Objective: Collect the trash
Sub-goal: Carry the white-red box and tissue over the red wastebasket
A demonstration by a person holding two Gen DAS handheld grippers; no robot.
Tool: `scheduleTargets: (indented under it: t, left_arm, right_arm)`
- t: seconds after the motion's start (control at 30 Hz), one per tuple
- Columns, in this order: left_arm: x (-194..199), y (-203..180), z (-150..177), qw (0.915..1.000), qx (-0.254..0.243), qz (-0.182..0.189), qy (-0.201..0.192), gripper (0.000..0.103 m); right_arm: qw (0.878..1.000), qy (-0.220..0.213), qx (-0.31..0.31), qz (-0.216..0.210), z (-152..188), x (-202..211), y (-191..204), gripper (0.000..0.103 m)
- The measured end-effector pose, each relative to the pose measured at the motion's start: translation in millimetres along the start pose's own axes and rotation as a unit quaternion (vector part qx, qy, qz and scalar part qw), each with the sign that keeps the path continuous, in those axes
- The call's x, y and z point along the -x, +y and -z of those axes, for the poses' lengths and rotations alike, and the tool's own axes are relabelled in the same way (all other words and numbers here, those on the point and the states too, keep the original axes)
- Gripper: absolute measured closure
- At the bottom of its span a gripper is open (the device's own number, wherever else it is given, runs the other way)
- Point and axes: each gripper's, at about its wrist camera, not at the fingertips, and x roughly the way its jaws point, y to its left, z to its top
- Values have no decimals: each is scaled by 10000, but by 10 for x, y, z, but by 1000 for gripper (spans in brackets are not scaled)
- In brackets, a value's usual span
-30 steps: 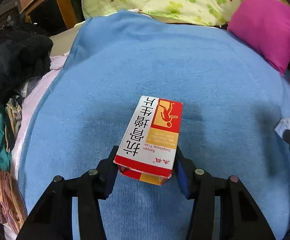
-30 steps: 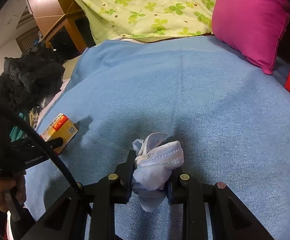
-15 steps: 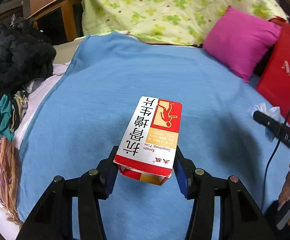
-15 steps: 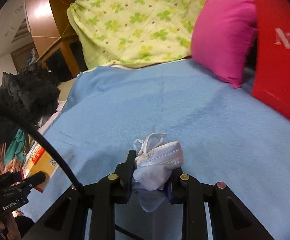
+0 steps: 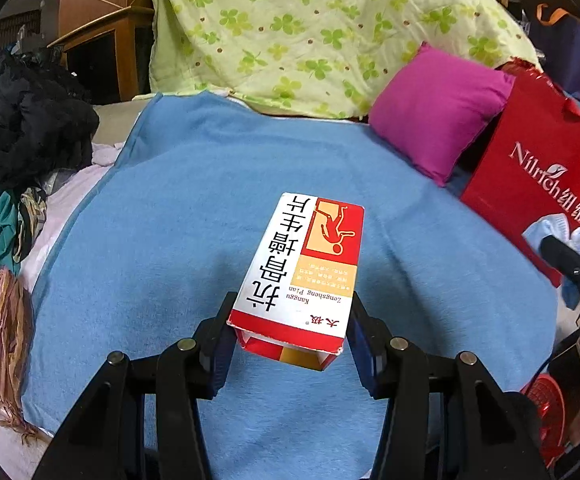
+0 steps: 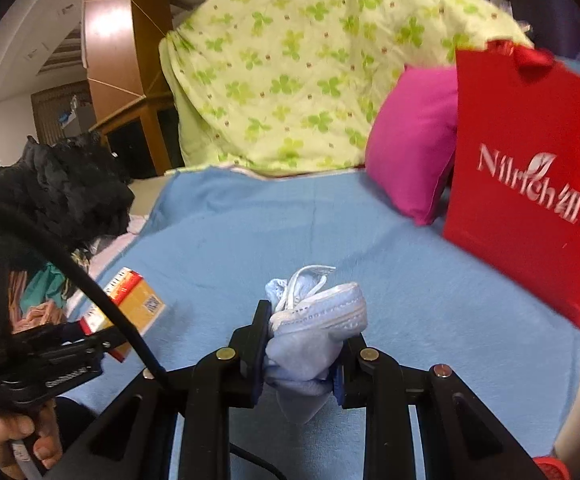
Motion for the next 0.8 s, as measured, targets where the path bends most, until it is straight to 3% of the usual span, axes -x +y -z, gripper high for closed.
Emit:
scheduleTargets:
  t: [0.4, 0.8]
  left_arm:
    - [128, -79, -31, 9998, -18, 189, -101, 50]
    - [248, -168, -76, 9995, -126, 196, -232, 50]
  right_arm:
    - [9985, -514, 182, 38, -164, 588, 163, 76]
    - [9958, -890, 193, 18, -300, 891, 182, 76]
